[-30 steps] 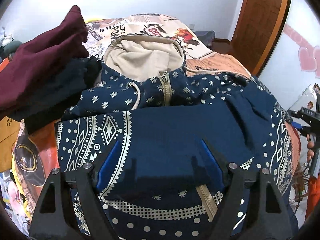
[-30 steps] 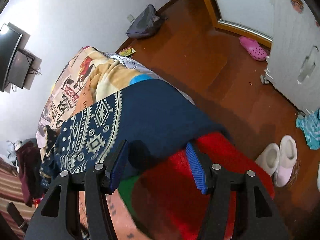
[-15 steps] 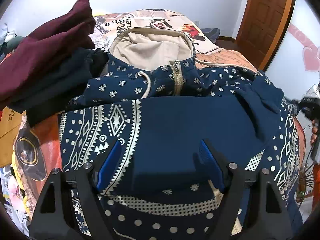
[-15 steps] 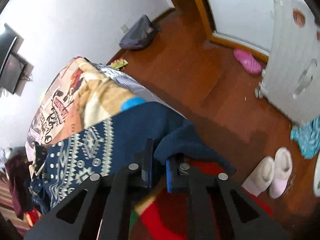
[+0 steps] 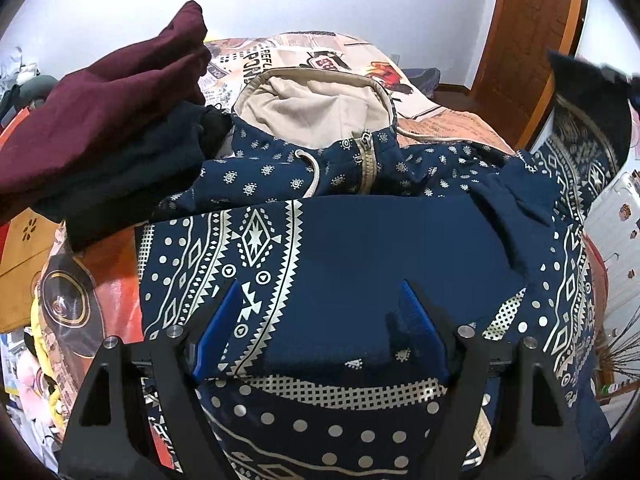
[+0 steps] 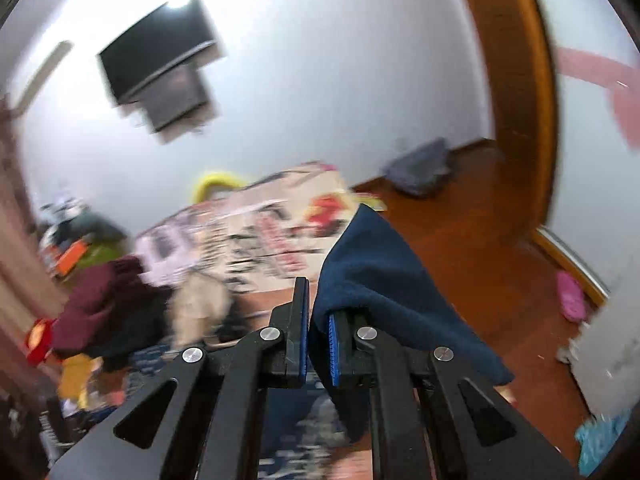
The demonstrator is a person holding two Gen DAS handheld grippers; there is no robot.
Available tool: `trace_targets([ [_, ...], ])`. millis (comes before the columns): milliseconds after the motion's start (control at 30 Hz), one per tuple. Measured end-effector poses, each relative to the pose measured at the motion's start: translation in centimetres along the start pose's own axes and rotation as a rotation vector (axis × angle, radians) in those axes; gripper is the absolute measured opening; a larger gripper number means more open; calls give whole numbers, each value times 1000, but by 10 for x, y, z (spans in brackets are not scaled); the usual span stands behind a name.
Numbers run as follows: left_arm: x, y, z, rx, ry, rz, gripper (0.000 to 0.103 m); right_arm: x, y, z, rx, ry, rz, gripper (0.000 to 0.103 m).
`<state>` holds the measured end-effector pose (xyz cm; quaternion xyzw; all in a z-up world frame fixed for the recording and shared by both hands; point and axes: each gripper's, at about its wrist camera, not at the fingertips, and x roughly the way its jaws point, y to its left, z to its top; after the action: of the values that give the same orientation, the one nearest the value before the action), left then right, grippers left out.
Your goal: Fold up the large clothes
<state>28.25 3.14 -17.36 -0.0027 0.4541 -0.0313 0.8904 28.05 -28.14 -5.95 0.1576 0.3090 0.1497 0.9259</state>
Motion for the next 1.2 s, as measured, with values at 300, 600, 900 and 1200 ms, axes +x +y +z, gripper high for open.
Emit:
trace_targets([
  [300, -10, 12, -9, -2, -13, 5, 79, 69, 60, -70, -106, 296, 145, 7],
  [600, -3, 21, -18, -30, 15, 9, 79, 106, 66, -128, -216, 547, 76, 11],
  [900, 5, 13, -15, -13, 24, 11, 79, 66, 55, -88, -136, 410, 95, 26],
  [1200, 8, 0, -10, 18, 24, 3, 79, 45, -23, -58, 97, 235, -48, 54],
])
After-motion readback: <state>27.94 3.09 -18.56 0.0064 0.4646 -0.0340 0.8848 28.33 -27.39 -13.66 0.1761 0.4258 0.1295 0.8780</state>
